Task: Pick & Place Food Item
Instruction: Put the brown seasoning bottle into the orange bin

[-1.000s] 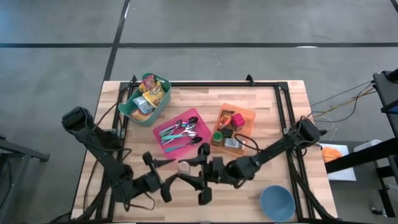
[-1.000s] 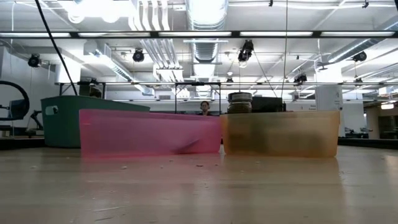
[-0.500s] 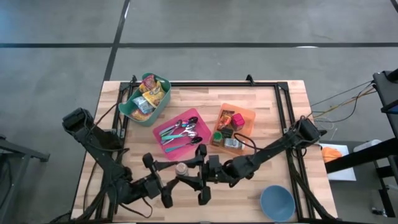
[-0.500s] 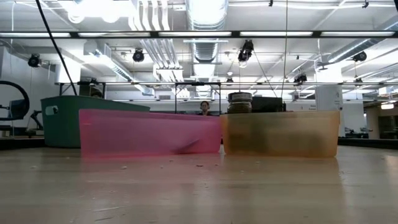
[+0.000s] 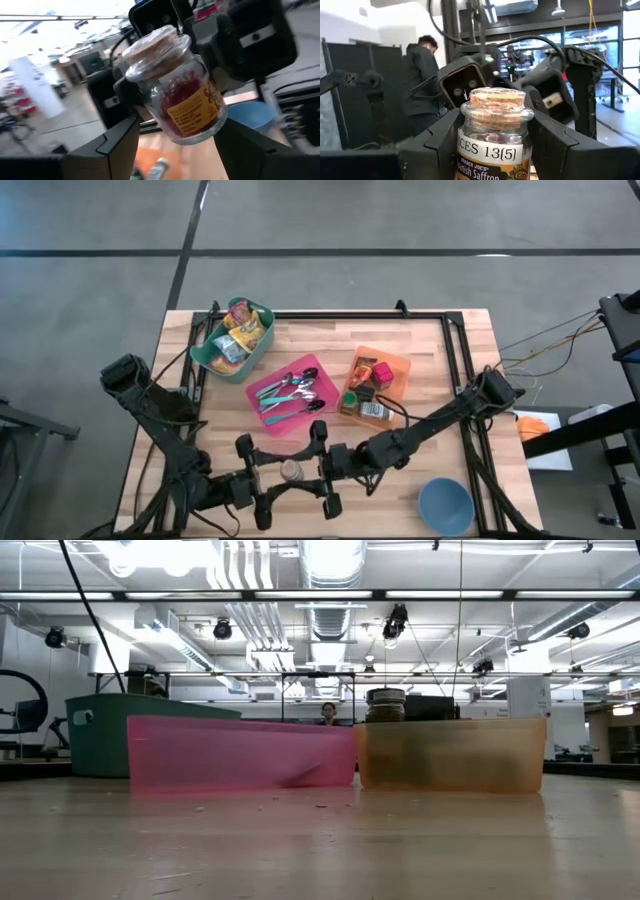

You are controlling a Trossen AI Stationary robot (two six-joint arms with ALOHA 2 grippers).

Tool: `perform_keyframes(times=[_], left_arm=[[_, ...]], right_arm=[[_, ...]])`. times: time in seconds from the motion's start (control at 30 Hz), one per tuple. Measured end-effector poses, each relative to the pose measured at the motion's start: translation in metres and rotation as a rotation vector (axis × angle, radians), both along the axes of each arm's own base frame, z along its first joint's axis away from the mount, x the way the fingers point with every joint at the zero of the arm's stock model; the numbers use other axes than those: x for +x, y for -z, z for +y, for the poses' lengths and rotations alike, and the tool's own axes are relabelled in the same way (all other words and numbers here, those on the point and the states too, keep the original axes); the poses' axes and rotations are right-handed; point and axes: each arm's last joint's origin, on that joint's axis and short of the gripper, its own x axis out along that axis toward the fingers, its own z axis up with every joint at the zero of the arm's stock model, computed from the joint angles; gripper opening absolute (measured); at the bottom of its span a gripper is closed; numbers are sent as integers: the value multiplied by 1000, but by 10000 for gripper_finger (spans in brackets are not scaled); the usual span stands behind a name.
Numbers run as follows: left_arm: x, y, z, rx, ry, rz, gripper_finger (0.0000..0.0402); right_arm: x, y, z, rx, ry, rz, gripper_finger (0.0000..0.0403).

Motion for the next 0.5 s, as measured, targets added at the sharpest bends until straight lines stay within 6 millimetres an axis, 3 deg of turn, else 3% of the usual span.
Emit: perform_keyframes(times=[0.3, 0.5], left_arm=[[-1, -1, -2, -176, 72, -46, 244], [-3, -6, 0, -201, 90, -55, 244]], right_arm=[[0, 2, 1, -96, -31, -7, 181], [0, 1, 1, -87, -36, -15, 181]])
